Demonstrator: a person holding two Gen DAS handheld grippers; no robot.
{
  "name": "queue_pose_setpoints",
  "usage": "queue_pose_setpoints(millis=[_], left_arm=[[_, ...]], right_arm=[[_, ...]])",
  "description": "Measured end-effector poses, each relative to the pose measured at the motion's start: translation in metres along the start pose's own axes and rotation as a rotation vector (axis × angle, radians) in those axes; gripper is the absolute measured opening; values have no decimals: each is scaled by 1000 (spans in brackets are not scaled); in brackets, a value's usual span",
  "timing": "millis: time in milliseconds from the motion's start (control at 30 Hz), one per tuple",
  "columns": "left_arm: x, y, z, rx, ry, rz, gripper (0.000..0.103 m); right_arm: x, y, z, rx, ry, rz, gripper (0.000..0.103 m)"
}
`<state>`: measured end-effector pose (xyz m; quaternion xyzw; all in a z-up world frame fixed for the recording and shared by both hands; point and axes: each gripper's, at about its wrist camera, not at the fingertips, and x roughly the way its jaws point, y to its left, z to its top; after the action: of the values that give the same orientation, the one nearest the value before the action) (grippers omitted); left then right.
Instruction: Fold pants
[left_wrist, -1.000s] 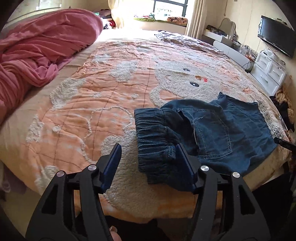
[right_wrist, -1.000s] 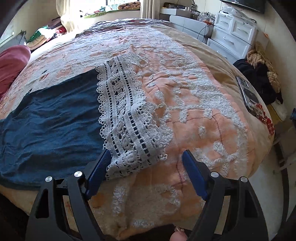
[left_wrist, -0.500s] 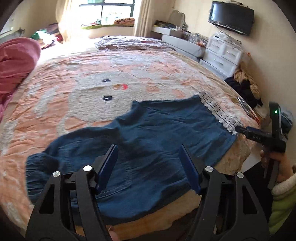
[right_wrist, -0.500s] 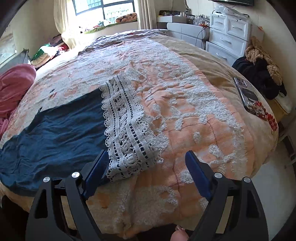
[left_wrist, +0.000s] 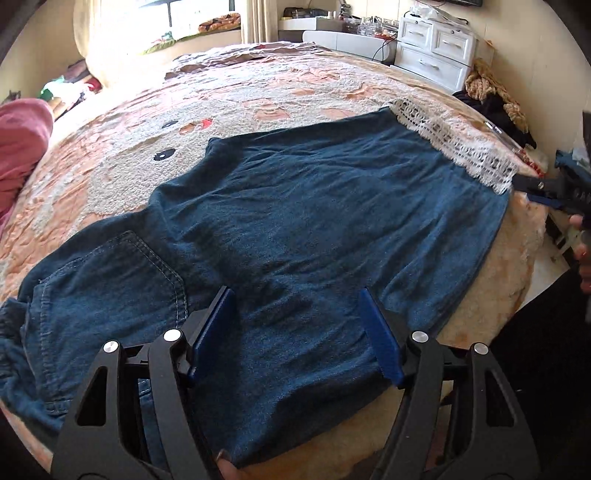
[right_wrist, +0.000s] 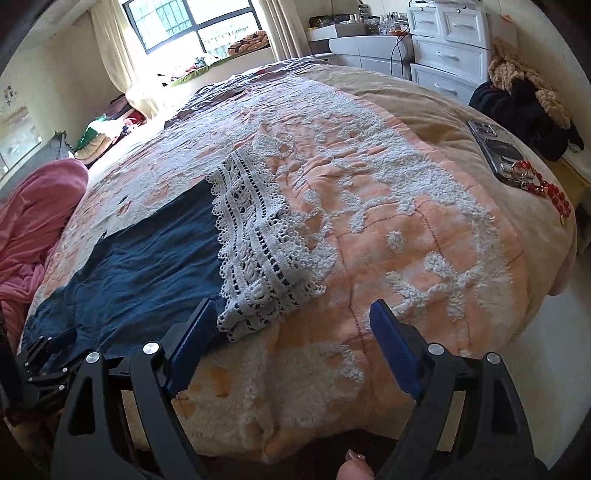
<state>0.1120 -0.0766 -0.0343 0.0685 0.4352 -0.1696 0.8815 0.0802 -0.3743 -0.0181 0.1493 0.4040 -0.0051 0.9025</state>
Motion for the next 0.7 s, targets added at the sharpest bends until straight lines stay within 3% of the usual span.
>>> queue_pose_setpoints(millis=[167,433,533,700], left_arm=[[-25,-3,37,35,-72,-59,76],[1,-33,110,101,-56,-179,86],[19,-51,135,167,-47,-155,88],[60,-72,167,248,-3,-145,88]], right_arm=[[5,2,-1,14,11,24,77],[6,-6,0,52,8,48,70],[6,-3,0,44,4,53,68],[10,-2,2,45,9,76,51]])
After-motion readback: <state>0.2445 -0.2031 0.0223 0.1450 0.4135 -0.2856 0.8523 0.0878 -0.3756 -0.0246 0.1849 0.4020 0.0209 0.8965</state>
